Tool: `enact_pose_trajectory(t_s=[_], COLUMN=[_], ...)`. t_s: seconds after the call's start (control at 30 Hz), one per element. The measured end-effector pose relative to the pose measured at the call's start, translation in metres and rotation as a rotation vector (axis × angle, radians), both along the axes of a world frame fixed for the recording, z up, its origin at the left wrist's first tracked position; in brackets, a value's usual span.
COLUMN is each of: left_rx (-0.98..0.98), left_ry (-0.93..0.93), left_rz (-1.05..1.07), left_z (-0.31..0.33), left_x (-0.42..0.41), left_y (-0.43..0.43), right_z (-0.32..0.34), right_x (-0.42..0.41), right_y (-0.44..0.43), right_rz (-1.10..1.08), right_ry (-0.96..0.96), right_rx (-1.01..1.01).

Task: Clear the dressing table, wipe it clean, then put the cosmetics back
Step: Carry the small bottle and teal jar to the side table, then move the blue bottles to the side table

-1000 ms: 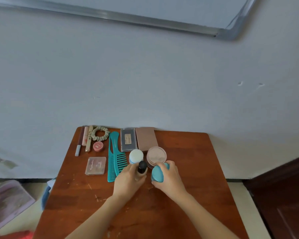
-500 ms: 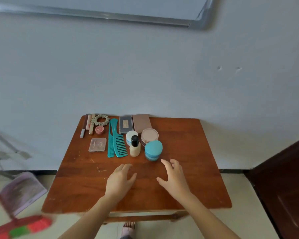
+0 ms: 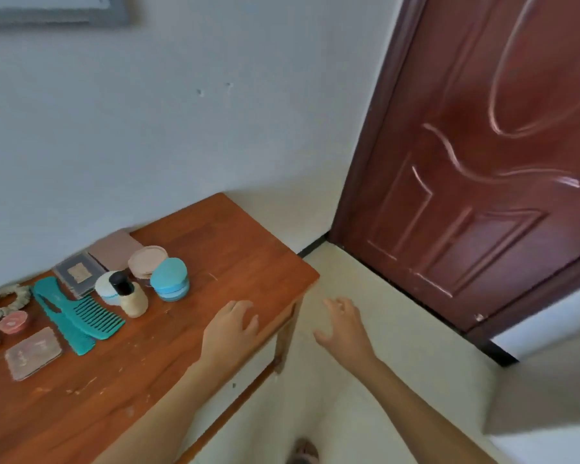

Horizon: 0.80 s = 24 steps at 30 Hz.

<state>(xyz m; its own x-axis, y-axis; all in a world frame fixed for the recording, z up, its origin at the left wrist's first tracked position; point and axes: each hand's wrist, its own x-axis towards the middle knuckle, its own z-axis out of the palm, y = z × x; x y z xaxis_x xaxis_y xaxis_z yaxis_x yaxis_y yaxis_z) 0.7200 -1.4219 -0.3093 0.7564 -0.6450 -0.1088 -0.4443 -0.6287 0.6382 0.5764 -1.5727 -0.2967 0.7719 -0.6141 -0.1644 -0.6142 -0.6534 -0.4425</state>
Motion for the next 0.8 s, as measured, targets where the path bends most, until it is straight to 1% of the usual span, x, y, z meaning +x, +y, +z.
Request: enact_pose_trajectory(t_s=[0.13, 0.3, 0.5, 0.63, 0.8], left_rx=[-0.075, -0.079, -0.145, -0.183, -0.131], left_ry=[-0.090, -0.037, -0.017, -0.039, -0.214], left_rz=[-0.260, -0.568, -0.890, -1.031, -1.222], left_z=[0.000, -0.005, 0.009, 0.024, 0.040], left_x=[-0.036, -0.101, -0.195, -0.252, -0.334], left_y=[-0.001, 0.015, 0.021, 0.033, 0.060], right_z=[-0.003, 0.000, 0.028, 0.040, 0.055], right_x=[-0.070, -0.159, -0.263, -0.322, -0.409], right_y=[0.040, 0.119, 0.189, 0.228, 0.282], right_rz=[-0.276, -0.553, -0.865, -0.975, -1.064], right_ry=[-0.007, 0.022, 0.075, 0.125, 0.178], right_rx=[-0.009, -0.019, -0.073, -0.099, -0.161])
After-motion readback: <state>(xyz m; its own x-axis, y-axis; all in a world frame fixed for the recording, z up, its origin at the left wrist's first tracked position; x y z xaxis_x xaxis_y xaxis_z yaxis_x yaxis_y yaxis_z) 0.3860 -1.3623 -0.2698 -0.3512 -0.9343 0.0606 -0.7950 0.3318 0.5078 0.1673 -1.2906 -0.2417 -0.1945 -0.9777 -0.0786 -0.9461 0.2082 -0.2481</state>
